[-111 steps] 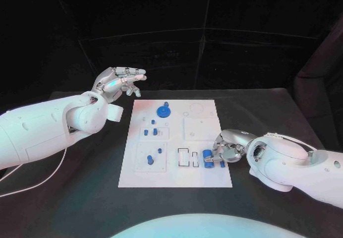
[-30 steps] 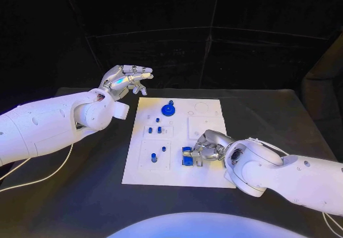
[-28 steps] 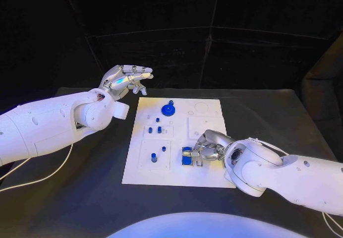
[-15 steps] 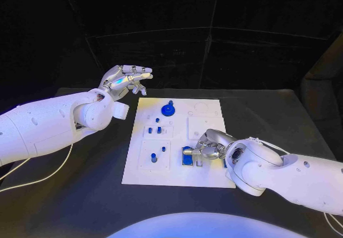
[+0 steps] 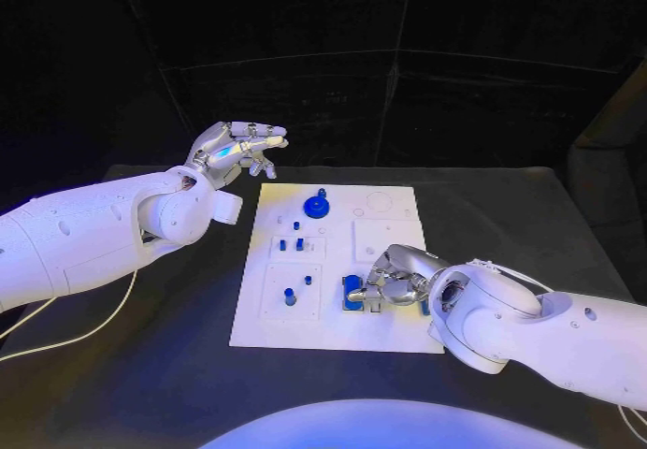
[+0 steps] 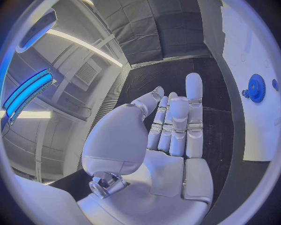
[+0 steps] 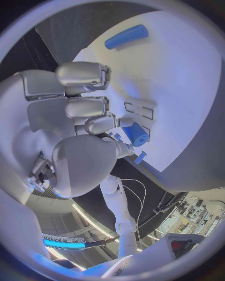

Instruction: Assemble the parts on the task board

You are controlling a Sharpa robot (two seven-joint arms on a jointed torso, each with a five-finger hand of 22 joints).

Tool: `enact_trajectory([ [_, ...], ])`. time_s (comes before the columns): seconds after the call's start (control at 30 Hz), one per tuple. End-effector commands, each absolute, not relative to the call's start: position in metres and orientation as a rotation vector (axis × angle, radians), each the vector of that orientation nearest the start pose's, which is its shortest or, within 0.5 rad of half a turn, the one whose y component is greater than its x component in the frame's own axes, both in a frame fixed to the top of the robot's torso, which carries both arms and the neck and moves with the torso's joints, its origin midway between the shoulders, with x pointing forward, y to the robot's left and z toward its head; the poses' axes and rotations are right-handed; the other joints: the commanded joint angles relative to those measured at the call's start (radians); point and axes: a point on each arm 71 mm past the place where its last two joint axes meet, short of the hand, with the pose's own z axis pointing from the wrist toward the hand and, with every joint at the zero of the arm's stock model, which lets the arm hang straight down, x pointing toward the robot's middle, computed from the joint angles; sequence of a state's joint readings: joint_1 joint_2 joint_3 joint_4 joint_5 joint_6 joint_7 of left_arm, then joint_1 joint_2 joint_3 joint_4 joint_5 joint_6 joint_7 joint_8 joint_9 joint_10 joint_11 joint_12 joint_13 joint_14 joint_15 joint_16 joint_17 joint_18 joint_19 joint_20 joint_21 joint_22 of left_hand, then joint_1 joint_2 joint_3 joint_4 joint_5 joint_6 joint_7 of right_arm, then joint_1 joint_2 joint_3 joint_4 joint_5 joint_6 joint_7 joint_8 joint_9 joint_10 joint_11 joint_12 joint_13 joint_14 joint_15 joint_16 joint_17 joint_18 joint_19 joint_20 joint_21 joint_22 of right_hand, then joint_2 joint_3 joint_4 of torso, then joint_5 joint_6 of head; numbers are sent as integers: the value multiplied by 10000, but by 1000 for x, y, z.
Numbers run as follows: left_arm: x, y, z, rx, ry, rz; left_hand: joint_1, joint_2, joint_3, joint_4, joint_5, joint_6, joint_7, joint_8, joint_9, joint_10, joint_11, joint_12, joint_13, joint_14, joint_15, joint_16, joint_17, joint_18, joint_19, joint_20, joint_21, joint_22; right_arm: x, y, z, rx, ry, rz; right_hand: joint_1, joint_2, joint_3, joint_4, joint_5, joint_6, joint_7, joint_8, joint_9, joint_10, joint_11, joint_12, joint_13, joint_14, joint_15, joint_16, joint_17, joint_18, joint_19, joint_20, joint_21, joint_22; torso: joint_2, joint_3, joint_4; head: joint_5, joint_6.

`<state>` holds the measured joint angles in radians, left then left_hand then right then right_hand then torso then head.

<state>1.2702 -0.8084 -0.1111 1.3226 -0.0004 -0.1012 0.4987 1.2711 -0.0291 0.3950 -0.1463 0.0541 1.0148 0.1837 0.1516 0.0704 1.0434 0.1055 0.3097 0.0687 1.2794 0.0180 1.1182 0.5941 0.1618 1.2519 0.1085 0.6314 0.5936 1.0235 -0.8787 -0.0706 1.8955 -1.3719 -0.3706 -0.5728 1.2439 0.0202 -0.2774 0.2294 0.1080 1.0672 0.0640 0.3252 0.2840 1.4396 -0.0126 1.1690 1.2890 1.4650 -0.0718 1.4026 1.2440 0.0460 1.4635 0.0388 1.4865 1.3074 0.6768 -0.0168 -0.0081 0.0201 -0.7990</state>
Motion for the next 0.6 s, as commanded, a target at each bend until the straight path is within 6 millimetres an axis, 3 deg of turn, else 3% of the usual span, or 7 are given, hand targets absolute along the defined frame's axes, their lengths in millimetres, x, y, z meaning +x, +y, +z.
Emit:
enact_trajectory([
  [0.03,525,245,-170,-9922,13681,-16395,5,19,-59,-19,8,-81,-11,36,9,-64,27,40,4,-73,-2,-31,-9,205,-31,56,-61,-7,369,-139,-238,1204,19779,6859,-183,72,-112,176,-81,-35,35,-54,33,-41,38,-50,9,483,-20,-61,0,-26,-58,5,-46,808,5,-5,3,3,-13],
  [0.3,525,246,-170,-9941,13708,-16379,5,19,-59,-19,8,-81,-11,36,9,-64,27,40,4,-73,-2,-31,-9,205,-31,56,-61,-7,368,-143,-239,1137,19875,6855,-293,87,-154,317,-146,-40,34,-63,55,-47,40,-86,2,481,-19,-72,-12,-24,-61,7,-51,803,13,-4,-5,5,-34],
  [0.6,524,245,-170,-9931,13744,-16439,5,19,-59,-19,8,-81,-11,36,9,-64,27,40,4,-73,-2,-31,-9,205,-31,56,-61,-7,374,-145,-245,980,20231,6198,509,349,90,-100,85,-14,32,-60,143,-38,32,-120,35,485,-25,-82,-1,-26,-56,3,-53,814,12,-19,41,-15,-39],
])
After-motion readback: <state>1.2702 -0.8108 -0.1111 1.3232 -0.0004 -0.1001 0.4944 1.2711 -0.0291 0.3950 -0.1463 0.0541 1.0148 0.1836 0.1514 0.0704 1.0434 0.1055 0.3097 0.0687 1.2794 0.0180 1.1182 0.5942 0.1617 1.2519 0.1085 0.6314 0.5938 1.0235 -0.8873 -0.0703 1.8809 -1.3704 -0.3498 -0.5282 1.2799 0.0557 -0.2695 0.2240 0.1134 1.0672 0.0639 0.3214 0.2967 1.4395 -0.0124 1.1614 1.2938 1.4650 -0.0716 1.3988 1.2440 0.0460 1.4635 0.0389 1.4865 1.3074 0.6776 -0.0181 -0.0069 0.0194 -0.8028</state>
